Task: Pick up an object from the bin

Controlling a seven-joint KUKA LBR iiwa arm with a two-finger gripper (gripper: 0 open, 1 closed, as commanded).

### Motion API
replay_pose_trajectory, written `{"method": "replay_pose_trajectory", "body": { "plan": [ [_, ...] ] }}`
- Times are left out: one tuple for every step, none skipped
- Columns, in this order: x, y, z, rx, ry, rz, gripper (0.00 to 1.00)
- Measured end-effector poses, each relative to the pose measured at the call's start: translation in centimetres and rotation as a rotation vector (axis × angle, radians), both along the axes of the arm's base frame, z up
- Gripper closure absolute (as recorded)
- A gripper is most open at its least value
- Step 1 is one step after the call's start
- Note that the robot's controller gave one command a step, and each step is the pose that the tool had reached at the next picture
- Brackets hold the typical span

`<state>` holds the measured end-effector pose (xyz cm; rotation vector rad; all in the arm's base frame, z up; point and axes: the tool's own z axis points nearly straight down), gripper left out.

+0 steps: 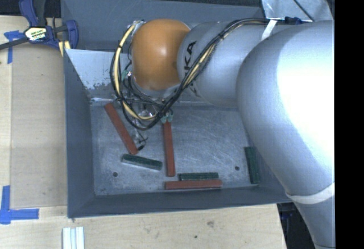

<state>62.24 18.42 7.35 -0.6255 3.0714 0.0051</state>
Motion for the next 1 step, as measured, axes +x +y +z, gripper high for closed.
{"method": "replay_pose_trajectory", "body": {
  "plan": [
    [-6.48, 3.74, -0.36, -0.001, 0.008, -0.501, 0.00]
  ]
}}
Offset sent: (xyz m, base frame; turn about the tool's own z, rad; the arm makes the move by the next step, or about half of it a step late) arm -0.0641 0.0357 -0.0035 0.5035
